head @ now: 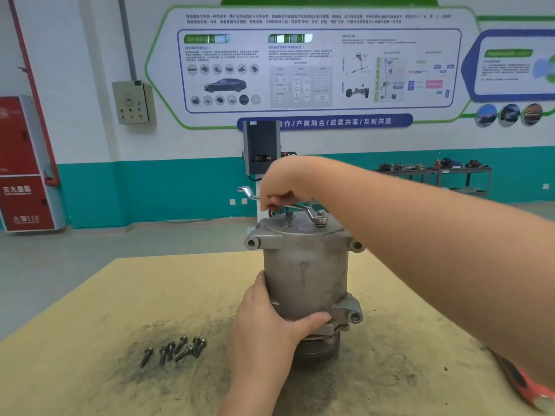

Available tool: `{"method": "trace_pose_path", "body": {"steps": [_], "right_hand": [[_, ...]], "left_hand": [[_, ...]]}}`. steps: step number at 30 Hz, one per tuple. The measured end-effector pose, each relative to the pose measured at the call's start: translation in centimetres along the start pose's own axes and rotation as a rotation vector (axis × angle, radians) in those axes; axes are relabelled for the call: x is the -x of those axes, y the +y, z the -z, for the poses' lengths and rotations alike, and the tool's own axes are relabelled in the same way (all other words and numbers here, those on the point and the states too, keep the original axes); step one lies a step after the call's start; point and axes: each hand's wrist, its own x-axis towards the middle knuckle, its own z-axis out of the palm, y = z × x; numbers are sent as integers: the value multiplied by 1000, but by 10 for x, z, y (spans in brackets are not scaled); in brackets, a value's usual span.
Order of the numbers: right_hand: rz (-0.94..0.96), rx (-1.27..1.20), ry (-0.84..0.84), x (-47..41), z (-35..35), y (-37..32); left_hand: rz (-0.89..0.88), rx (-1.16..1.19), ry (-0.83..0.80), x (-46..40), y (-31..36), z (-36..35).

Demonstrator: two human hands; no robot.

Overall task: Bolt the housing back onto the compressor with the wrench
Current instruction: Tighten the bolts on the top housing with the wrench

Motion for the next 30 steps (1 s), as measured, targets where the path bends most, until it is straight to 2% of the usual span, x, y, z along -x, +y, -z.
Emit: {"method": "trace_pose_path", "body": {"steps": [3,5,7,9,11,14,16,18,21,24,26,28,30], "right_hand": [[-74,-251,86,-4,11,40],[-315,-816,40,8,18,71],[-394,-1287,48,25,17,95],[-381,-1501,158,49,9,112],[-264,-1537,416,75,-9,118],[166,-1346,790,116,-48,111],[399,-969,894,133,-63,94],[510,-453,901,135,-64,75],[555,158,694,117,-51,35],[517,550,405,77,-39,-3],[440,639,261,46,-33,-16],[309,600,143,19,-24,-16],[146,535,102,0,-12,-3]], "left_hand": [[-7,-13,-1,0,2,1],[-14,-8,1,1,2,2],[-20,2,4,2,2,2],[-28,-1,11,3,2,1],[-27,-4,19,3,1,1],[-22,-16,25,3,2,0],[-16,-16,21,3,1,-1],[-15,-9,18,2,0,-1],[-9,21,9,1,0,-1],[10,67,-18,-2,2,0],[17,72,-27,-2,2,0],[20,56,-29,-2,2,0],[24,33,-31,-2,2,1]]}}
